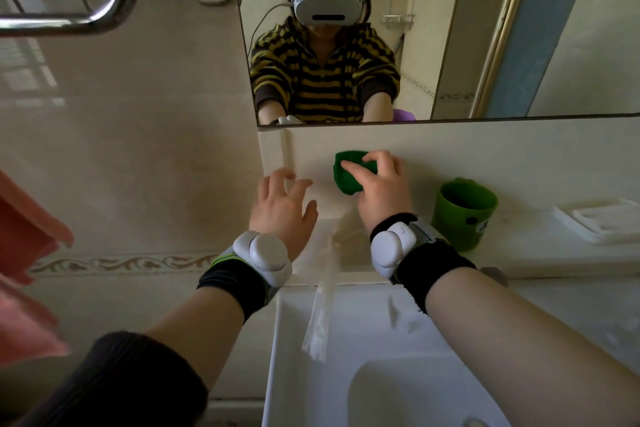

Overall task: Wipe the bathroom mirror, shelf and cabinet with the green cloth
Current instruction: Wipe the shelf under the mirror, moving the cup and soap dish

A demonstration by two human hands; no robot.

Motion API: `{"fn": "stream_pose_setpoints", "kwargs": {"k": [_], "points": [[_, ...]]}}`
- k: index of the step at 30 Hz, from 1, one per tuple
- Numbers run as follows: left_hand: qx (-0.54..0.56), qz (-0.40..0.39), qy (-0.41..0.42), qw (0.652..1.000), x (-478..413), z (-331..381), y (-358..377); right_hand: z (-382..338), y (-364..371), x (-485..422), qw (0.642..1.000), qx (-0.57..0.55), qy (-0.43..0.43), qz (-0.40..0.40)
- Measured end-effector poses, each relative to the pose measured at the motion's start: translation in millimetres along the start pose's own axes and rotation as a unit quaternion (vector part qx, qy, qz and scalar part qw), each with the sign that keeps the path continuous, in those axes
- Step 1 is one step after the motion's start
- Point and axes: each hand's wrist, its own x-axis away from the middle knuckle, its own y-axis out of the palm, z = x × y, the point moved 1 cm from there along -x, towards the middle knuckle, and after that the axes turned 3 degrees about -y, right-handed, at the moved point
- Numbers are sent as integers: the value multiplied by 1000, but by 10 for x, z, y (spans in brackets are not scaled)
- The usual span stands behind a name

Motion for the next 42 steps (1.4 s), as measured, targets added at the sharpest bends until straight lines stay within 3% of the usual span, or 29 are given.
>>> {"fn": "stream_pose_setpoints", "kwargs": {"k": [3,20,31,37,42], "points": [[-32,22,-12,999,5,-16,-22,4,5,17,1000,-1,-3,8],[-87,-56,-3,995,-57,-193,88,-6,-21,113,1000,-24,-7,17],[-87,-73,-11,993,-47,-148,46,90,109,137,998,4,21,-60],[-89,-89,-9,992,-49,-158,6,152,163,206,987,13,27,-160],[-87,-100,-10,991,-65,-152,3,-39,-39,124,998,-8,-22,-59]]}}
